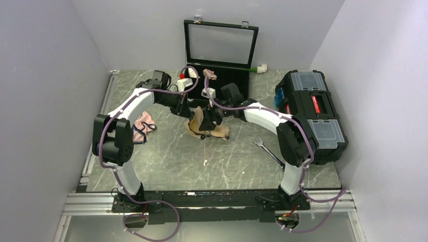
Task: Roll the underwear
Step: Flatten out the underwear at the center of the board.
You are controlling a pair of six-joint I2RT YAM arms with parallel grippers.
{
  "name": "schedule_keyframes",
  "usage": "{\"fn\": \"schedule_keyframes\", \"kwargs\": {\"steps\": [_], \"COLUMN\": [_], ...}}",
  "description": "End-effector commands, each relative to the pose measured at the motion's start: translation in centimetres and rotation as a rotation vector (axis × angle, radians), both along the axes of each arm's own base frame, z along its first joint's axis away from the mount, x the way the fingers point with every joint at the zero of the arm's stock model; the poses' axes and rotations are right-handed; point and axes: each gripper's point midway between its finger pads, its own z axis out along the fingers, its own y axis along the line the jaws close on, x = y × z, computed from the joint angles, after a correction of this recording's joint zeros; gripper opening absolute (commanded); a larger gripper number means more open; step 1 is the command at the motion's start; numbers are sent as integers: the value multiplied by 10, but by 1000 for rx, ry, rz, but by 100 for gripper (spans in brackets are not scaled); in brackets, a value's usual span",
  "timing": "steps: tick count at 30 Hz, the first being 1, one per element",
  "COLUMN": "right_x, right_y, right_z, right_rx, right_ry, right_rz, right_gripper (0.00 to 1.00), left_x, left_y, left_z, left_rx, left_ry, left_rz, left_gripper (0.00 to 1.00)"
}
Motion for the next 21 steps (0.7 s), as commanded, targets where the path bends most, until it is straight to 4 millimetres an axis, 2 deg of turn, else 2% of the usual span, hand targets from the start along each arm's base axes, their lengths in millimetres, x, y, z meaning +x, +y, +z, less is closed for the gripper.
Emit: {"fn": "schedule_keyframes", "kwargs": {"steps": [1,6,10,14,19,21], "right_x": [13,21,26,28,28,27], "right_y": [16,14,15,19,20,21], "right_z": [-2,-15,-18,-20,-22,-19], "right_rx": [23,-29,-36,-42,-43,-38], "right_ry": [-104,-145,-153,-151,-139,-139], "right_rz": [-33,-76,-81,-68,-57,-51], "right_gripper": [65,61,58,47,28,25], "left_x": [1,0,-2,-2,-4,-4], "left_y": [-4,-3,-2,-2,-1,-1], "left_z": [16,15,13,11,10,9], "left_rx": [-40,-38,-35,-31,-28,-25], "left_ry": [-16,-17,-11,-12,-17,-18], "left_rz": [-15,-16,-20,-19,-24,-26], "left_gripper": [0,0,0,0,0,0]}}
